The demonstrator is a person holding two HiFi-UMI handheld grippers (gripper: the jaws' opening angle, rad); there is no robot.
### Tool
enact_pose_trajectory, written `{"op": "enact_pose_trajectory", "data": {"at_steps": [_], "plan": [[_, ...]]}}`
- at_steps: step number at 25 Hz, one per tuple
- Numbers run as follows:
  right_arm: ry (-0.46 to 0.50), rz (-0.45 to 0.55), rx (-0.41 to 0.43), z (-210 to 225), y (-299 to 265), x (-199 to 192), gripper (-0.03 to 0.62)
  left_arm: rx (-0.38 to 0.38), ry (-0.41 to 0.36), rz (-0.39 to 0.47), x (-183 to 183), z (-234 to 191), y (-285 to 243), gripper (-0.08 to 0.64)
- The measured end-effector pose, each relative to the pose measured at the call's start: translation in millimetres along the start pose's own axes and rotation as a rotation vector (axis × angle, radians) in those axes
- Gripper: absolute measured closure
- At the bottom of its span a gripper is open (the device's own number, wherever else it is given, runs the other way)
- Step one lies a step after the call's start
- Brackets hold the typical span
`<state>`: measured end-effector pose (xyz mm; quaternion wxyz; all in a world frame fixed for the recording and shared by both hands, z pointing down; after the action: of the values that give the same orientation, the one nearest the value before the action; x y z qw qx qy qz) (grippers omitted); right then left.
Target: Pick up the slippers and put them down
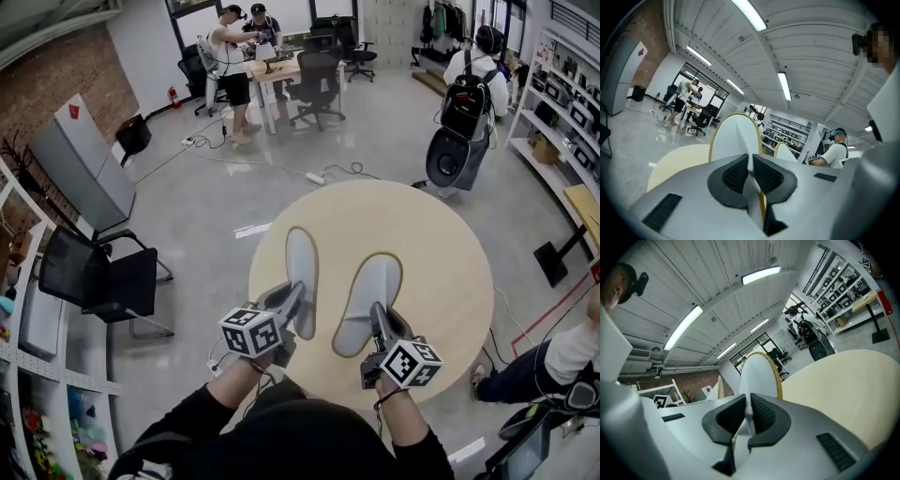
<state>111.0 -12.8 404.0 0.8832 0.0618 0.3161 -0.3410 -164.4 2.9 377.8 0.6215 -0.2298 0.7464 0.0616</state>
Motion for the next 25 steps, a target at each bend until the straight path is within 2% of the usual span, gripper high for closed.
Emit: {"op": "enact_pose_trajectory", "data": {"at_steps": [5,11,18,25], "plan": [[0.006,-0.012,-0.010,-9,-24,-13,0.563,0.039,0.029,0.005,-5,-44,9,0.528],[-0.004,-0.012,-0.076,-15,-77,-24,0.563,0.021,0.082,-0.048,-20,-109,-5,0.528],[0.018,-0.039,-0.159,-34,-199,-68,0.563,-0.011,0.088,-0.119,-26,-243,-24,0.528],[-0.021,-0.167,-0.260,-33,-297,-109,0.563,-0.016,0.143,-0.228,-53,-335,-47,0.528]]}}
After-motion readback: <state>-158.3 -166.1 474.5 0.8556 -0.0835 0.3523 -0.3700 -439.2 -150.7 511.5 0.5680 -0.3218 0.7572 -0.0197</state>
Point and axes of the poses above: the fingertips, and each gripper's own axes: y backward along the fingers, z to its right, x out of its top, the point moved 9 cm from there along y, backward along the fingers, and after that the axes turned 15 degrees about -y, right-handed, at the moved point
